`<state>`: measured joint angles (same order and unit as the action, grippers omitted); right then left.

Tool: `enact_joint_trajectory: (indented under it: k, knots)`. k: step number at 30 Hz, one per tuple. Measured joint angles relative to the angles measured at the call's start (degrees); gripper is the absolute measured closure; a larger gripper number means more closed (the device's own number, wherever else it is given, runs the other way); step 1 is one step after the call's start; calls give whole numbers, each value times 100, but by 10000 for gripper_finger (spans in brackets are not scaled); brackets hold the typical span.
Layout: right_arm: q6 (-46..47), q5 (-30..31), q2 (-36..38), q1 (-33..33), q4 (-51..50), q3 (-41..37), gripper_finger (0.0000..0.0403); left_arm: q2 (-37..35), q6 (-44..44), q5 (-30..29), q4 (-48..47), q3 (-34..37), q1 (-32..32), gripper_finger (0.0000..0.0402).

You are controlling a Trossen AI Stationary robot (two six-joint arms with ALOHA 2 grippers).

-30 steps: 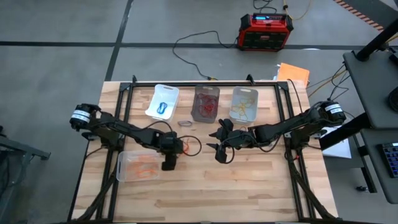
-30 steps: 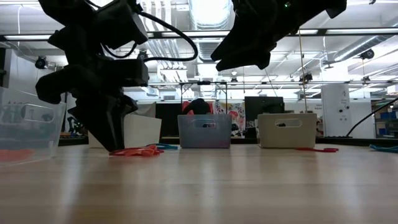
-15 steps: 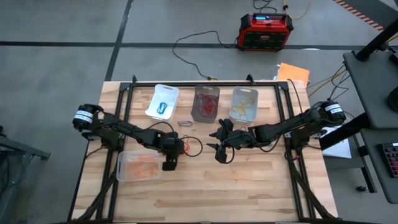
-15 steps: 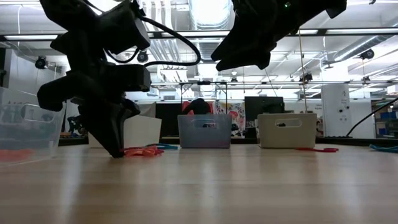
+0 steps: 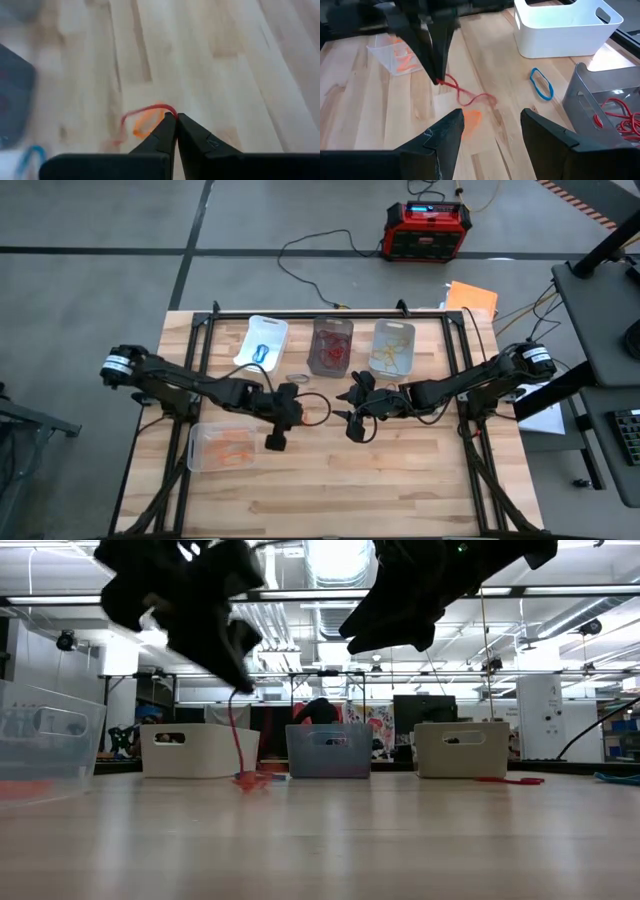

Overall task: Sort rubber bands into baskets
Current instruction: Put the red rubber band into the black bin

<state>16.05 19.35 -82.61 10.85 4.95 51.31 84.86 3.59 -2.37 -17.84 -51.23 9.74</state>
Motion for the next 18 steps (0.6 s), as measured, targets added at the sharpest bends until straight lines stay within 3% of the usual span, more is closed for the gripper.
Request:
enact_joint_trajectory:
  k: [10,18]
  knots:
    - [-15,2,0,4,96,-4,211,-368,329,-656,-1,-447,-2,401]
    - [-573,20,0,68,1324,-356,209,-433,300,-766,406,-454,-2,402]
